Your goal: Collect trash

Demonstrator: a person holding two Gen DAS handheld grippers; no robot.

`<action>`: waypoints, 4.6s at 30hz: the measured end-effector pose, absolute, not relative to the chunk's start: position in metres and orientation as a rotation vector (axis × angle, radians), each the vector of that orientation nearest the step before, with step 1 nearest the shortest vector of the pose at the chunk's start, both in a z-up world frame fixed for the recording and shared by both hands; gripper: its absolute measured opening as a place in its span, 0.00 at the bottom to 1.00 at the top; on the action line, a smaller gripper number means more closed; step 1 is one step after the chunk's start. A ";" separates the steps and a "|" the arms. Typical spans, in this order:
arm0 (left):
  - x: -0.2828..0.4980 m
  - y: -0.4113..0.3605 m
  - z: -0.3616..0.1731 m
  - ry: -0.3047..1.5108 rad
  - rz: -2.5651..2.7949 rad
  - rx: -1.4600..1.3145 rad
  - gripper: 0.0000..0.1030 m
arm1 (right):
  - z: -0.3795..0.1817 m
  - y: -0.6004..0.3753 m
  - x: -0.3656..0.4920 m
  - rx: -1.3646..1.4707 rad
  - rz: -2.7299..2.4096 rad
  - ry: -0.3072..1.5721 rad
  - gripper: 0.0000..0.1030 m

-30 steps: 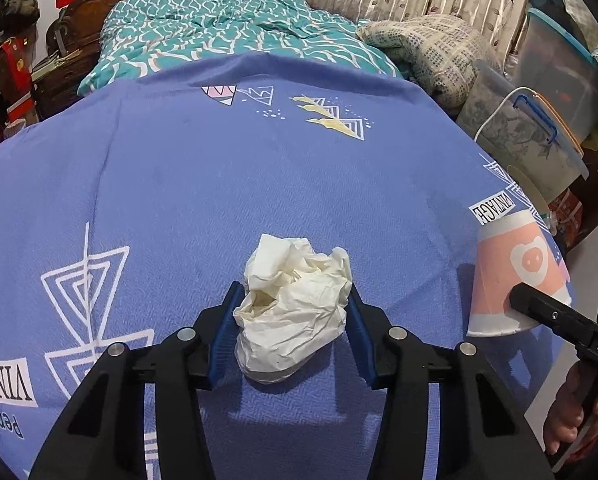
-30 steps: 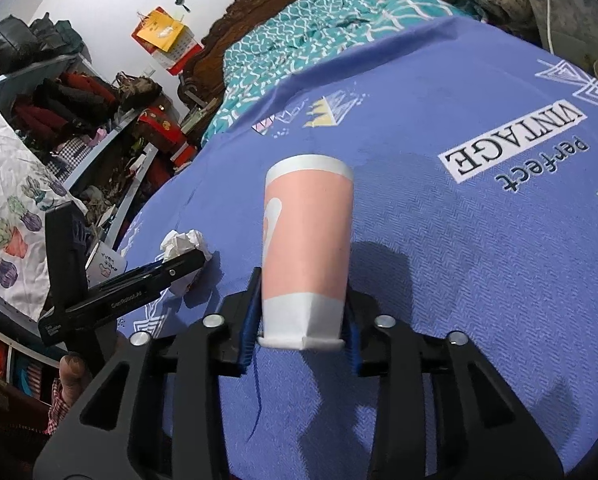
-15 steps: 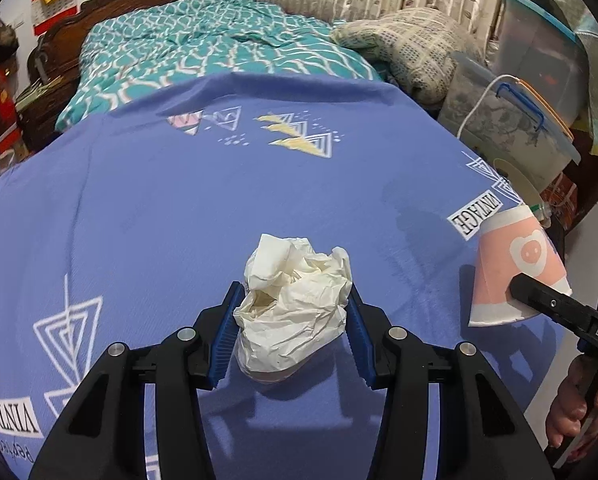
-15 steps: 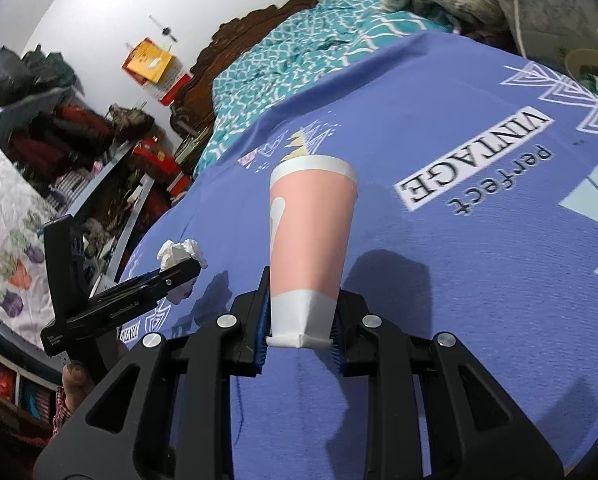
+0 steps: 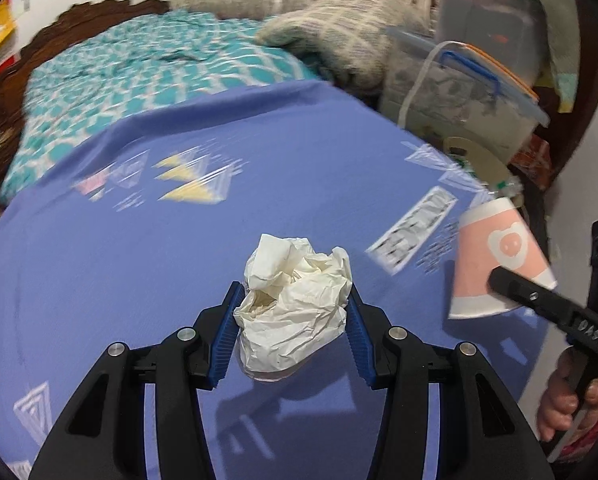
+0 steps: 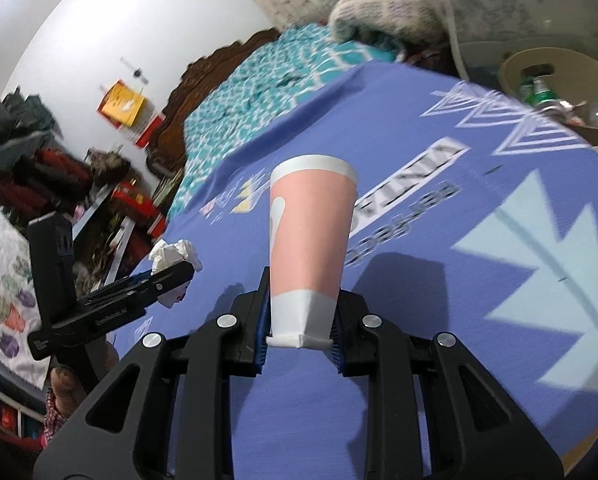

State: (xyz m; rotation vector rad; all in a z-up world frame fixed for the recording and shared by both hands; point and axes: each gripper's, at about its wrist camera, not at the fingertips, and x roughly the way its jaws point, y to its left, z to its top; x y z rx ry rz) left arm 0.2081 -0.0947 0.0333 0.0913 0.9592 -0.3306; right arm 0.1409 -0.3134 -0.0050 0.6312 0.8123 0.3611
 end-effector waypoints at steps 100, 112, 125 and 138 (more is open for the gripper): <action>0.160 -0.152 0.061 0.856 -0.301 0.281 0.92 | 0.059 -0.315 0.067 0.652 -0.225 0.545 0.96; 0.159 -0.158 0.060 0.873 -0.295 0.298 0.92 | 0.057 -0.318 0.066 0.666 -0.224 0.548 0.96; 0.157 -0.162 0.064 0.859 -0.298 0.302 0.92 | 0.057 -0.319 0.065 0.663 -0.222 0.545 0.96; 0.161 -0.156 0.062 0.887 -0.293 0.267 0.92 | 0.055 -0.323 0.068 0.680 -0.218 0.548 0.96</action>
